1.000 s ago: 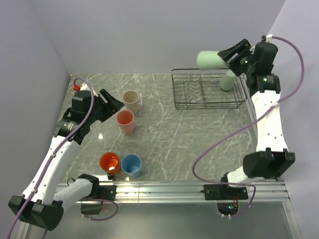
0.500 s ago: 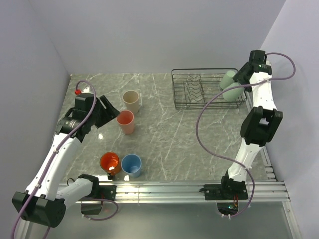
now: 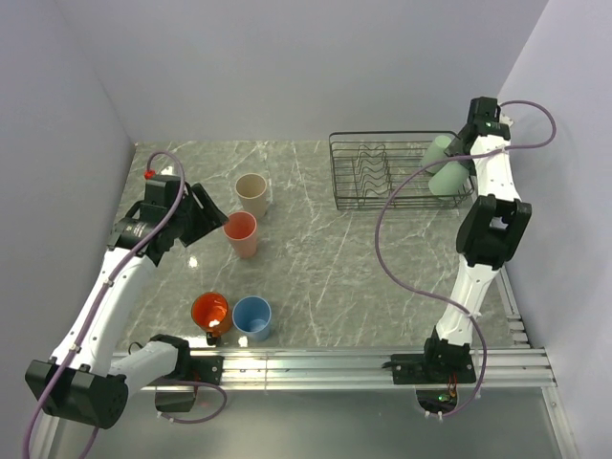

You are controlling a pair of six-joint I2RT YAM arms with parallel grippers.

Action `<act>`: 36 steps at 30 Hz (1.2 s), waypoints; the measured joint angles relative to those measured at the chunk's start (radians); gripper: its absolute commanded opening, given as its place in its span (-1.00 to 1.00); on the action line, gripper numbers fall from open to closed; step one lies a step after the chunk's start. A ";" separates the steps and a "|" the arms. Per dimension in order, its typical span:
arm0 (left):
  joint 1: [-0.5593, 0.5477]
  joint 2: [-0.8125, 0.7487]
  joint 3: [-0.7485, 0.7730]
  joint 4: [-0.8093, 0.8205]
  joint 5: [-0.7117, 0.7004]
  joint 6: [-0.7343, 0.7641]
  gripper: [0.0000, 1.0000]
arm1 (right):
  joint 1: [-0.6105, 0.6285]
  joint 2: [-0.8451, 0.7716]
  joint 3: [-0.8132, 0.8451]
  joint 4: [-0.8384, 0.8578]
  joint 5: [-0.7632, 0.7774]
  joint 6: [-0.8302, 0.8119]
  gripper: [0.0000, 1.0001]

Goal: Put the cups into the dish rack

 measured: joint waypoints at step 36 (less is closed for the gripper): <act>0.000 0.005 0.011 -0.007 -0.006 -0.043 0.31 | 0.101 0.012 -0.090 0.037 0.245 -0.066 0.93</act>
